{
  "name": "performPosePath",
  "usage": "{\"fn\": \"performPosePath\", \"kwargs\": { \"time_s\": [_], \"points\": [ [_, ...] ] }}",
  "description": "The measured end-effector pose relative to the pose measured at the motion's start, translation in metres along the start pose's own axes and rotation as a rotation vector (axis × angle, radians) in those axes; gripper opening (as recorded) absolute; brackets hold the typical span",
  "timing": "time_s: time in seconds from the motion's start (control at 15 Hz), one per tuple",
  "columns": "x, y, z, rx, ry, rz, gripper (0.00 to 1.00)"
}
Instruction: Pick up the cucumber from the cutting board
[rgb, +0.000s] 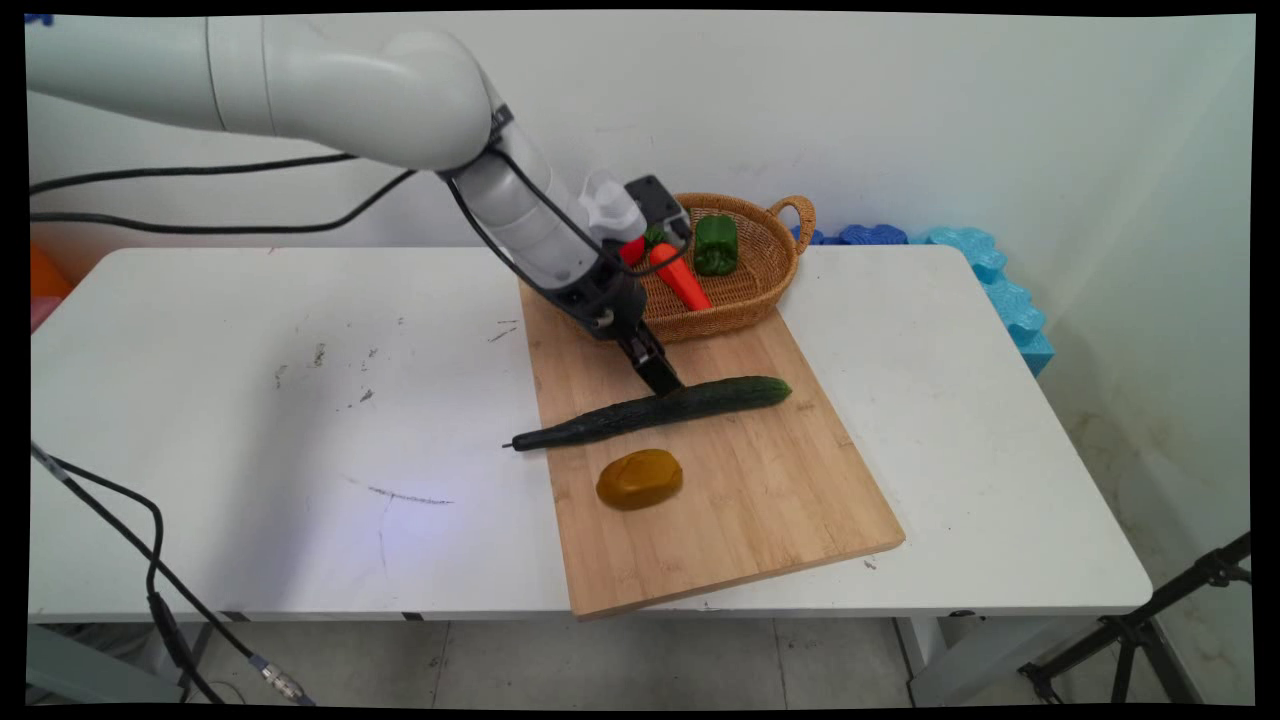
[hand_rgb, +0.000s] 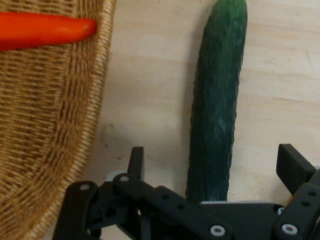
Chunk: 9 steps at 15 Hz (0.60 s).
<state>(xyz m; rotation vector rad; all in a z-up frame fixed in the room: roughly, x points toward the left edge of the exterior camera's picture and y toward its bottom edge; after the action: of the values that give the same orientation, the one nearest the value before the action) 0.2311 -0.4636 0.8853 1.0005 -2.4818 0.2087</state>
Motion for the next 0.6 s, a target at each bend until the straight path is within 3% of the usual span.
{"fn": "performPosePath", "kwargs": {
  "time_s": [0.6],
  "points": [
    [-0.012,0.006,0.027,-0.002,-0.020,0.011,1.00]
  ]
}}
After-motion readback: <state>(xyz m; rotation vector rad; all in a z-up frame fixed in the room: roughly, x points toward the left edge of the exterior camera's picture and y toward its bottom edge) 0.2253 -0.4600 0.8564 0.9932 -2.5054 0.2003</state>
